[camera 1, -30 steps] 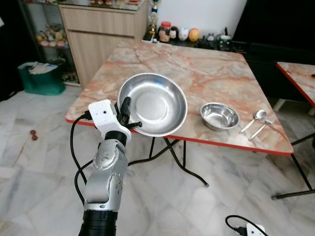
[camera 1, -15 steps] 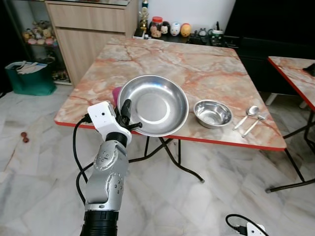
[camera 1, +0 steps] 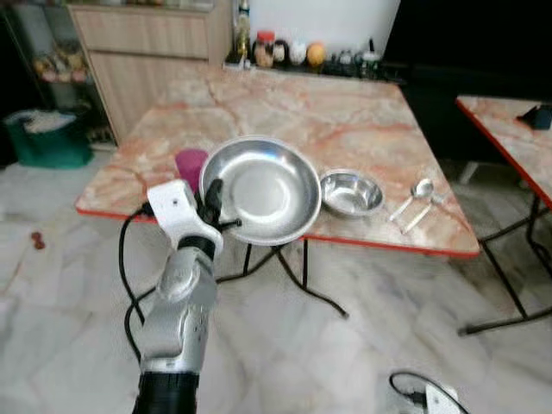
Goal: Setting the table
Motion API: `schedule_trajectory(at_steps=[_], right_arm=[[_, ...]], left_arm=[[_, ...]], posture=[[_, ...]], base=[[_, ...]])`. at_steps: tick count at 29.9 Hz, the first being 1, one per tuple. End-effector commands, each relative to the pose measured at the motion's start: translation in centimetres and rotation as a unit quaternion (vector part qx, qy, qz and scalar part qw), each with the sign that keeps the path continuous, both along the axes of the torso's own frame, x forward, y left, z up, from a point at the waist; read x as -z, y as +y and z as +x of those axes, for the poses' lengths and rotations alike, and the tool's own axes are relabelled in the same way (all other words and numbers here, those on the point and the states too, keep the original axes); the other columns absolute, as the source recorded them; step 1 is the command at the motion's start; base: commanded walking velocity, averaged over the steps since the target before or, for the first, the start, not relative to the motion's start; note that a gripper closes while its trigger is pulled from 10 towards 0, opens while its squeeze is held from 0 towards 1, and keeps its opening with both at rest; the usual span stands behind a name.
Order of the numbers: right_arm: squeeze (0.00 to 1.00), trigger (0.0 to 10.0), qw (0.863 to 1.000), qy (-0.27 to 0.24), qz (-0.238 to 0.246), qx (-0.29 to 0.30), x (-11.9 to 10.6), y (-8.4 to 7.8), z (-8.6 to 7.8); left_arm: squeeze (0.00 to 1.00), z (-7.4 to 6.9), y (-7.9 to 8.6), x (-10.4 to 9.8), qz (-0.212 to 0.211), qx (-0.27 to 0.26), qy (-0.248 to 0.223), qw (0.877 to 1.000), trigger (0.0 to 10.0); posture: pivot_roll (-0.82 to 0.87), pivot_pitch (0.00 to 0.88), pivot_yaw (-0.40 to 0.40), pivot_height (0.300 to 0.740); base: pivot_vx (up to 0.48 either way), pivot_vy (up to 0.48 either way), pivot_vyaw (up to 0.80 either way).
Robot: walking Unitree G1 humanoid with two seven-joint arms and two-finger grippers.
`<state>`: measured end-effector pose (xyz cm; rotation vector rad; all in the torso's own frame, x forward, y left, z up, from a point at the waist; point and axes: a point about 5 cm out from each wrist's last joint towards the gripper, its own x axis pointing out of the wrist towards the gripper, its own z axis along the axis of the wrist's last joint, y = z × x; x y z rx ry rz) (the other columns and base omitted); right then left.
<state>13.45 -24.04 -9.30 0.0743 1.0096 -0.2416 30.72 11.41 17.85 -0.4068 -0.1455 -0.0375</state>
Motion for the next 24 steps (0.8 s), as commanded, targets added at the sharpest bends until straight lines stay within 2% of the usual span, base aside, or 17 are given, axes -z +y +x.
schedule_trajectory(at_steps=[1, 15, 18, 24], right_arm=[[0.00, 10.0, 1.000, 0.008, -0.008, 0.010, 0.03, -0.75, -0.68], [0.00, 10.0, 1.000, 0.015, -0.011, 0.006, 0.23, -0.59, -1.17], [0.00, 10.0, 1.000, 0.014, -0.009, 0.014, 0.29, -0.49, -1.30], [0.00, 10.0, 1.000, 0.013, 0.001, 0.023, 0.41, -0.25, -1.47]], left_arm=[[0.00, 0.01, -1.09, -0.61, 0.002, 0.019, -0.014, 1.000, 10.0], [0.00, 0.22, -1.27, -0.46, 0.004, 0.032, -0.018, 0.999, 10.0], [0.00, 0.27, -1.48, -0.45, 0.005, 0.041, -0.018, 0.999, 10.0], [0.00, 0.31, -1.71, -0.42, 0.002, 0.048, -0.020, 0.999, 10.0]], posture=[[0.13, 0.000, -0.084, 0.740], [0.14, 0.000, -0.068, 0.740], [0.13, 0.000, -0.061, 0.740], [0.13, 0.000, -0.062, 0.740]], base=[[0.000, -0.428, 0.00], [0.000, -0.439, 0.00], [0.000, -0.451, 0.80], [0.000, -0.451, 0.00]])
